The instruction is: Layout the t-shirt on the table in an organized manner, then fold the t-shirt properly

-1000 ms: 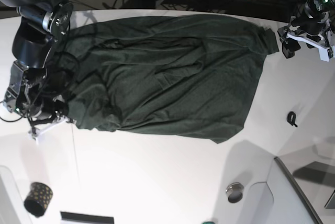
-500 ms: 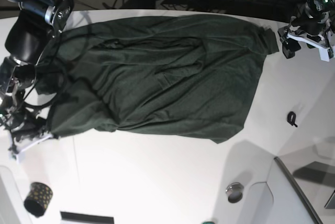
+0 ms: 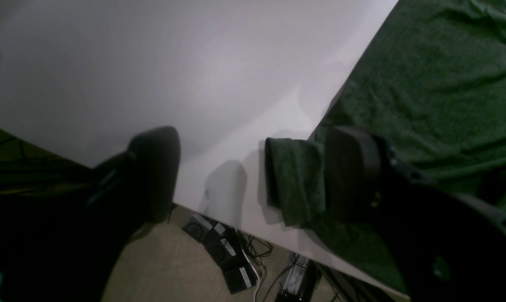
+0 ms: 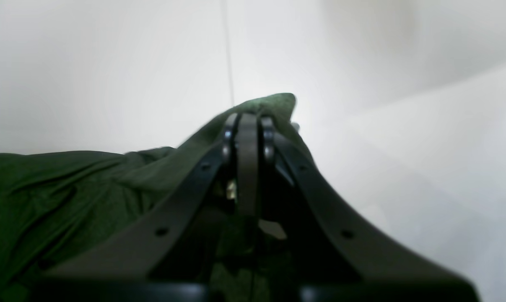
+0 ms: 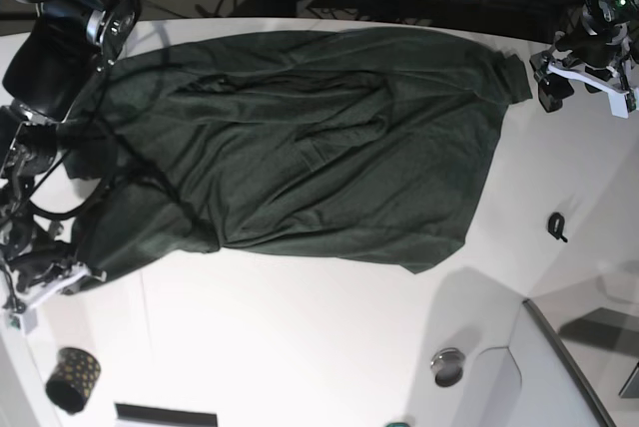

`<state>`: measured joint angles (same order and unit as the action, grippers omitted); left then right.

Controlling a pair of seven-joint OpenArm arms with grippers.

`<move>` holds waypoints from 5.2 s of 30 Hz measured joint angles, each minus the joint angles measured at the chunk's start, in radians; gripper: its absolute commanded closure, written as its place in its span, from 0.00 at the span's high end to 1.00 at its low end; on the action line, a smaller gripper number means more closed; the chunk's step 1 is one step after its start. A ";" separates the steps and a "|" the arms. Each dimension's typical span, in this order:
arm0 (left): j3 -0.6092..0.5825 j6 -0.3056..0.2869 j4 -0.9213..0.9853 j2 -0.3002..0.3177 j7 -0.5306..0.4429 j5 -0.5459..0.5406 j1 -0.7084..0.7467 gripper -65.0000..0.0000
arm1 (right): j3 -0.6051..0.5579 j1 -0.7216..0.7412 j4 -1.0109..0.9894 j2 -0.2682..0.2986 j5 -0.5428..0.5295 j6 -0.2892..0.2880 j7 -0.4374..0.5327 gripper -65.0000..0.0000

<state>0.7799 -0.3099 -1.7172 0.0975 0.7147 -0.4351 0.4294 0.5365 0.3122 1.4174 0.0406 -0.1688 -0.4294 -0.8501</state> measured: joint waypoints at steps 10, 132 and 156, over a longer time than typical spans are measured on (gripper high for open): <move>0.000 0.000 0.000 0.000 0.000 0.000 0.000 0.79 | 0.000 0.000 0.071 0.001 0.005 -0.032 -0.014 0.00; 0.004 0.000 -0.003 0.014 0.000 -0.003 0.029 0.79 | -0.194 0.222 -0.884 0.014 0.011 0.030 0.462 0.01; 0.190 -0.003 0.018 0.048 -0.003 -0.012 0.037 0.79 | -0.742 -0.258 0.058 -0.151 0.003 -0.013 0.158 0.01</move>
<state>0.9699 -0.3130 -1.6997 0.1452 0.7120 -0.4473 0.4660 -0.2054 0.0540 1.4757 -0.1104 -0.1661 -0.4419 -0.6926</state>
